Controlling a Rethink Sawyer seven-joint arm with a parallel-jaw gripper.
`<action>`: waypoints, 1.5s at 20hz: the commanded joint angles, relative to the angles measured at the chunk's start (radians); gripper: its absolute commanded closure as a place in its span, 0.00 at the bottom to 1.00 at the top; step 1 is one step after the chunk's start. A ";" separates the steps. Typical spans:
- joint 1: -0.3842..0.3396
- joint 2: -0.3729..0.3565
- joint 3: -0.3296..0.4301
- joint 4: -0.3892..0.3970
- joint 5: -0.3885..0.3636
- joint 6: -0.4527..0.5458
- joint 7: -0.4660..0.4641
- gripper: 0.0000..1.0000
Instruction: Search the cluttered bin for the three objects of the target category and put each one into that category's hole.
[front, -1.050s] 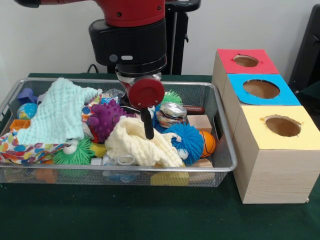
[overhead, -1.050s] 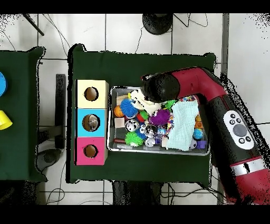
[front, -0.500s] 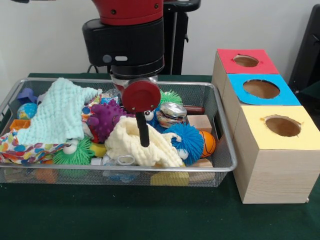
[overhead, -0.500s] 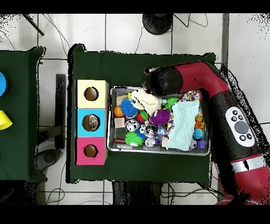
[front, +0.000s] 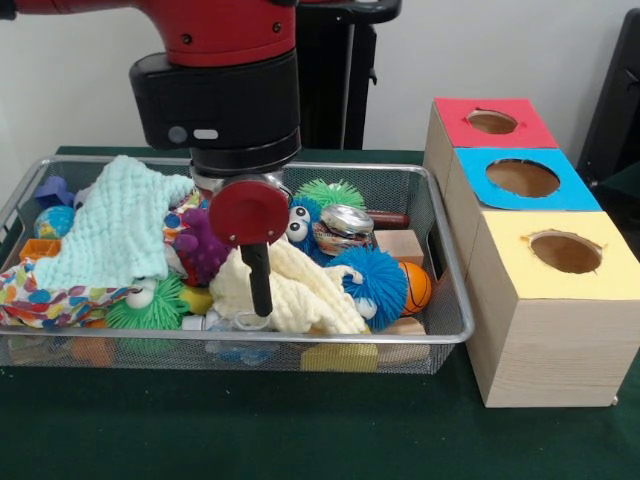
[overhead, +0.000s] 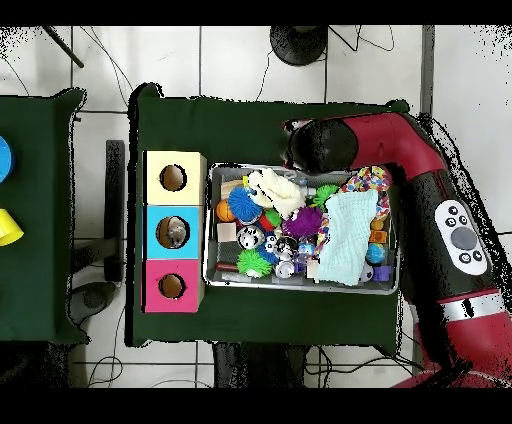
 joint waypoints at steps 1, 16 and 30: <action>-0.014 0.075 -0.075 -0.047 -0.006 0.035 -0.107 0.00; 0.012 0.081 -0.129 -0.097 -0.010 0.093 -0.088 0.00; 0.035 0.102 -0.174 -0.104 0.053 0.158 -0.045 0.00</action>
